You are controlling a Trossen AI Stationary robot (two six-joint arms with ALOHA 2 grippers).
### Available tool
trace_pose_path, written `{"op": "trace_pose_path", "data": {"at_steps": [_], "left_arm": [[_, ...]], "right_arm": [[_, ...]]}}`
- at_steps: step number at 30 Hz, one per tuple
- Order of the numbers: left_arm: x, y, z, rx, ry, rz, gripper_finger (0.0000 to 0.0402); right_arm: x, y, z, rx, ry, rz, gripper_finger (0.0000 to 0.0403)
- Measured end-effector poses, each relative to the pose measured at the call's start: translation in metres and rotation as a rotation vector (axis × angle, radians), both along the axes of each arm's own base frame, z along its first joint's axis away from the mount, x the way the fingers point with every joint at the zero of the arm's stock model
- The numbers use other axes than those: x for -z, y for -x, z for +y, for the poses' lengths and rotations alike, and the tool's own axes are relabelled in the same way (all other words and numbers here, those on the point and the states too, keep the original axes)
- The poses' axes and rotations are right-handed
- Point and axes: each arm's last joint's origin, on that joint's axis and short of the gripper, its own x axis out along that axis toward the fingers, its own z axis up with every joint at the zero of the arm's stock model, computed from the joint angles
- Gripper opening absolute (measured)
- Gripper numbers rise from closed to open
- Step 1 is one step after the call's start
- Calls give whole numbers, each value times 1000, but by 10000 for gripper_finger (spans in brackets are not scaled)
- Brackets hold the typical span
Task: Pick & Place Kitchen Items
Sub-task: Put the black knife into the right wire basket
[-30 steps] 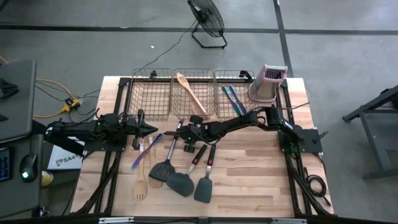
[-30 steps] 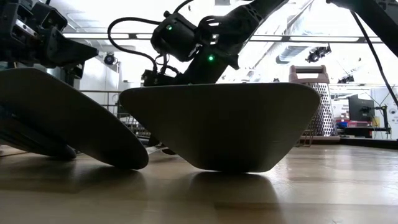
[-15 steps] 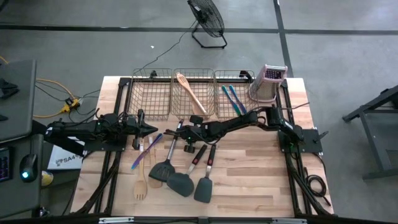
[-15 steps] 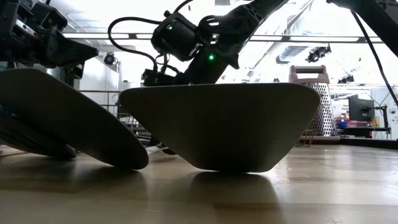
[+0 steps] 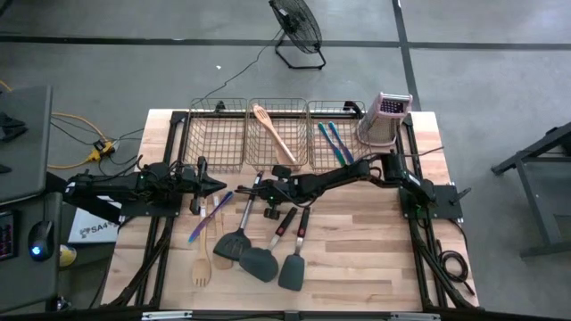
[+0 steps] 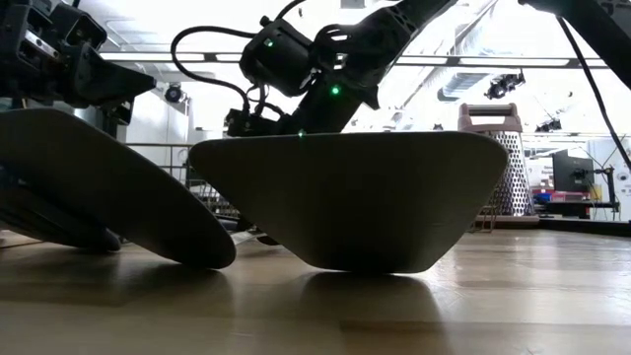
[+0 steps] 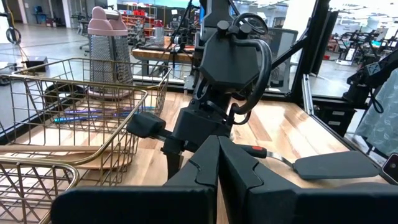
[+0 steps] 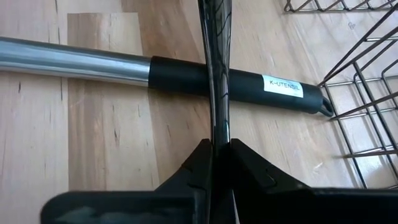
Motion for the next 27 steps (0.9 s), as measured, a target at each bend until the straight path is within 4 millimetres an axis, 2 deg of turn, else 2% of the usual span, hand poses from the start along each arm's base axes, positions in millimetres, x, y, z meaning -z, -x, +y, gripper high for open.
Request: {"op": "trace_pose_path", "data": {"at_steps": [15, 27], "left_arm": [[0, 0, 0, 0, 0, 0, 3], [0, 0, 0, 0, 0, 0, 3]], "right_arm": [[-5, 0, 21, -46, -11, -29, 29], [-47, 13, 43, -75, -20, -46, 29]]}}
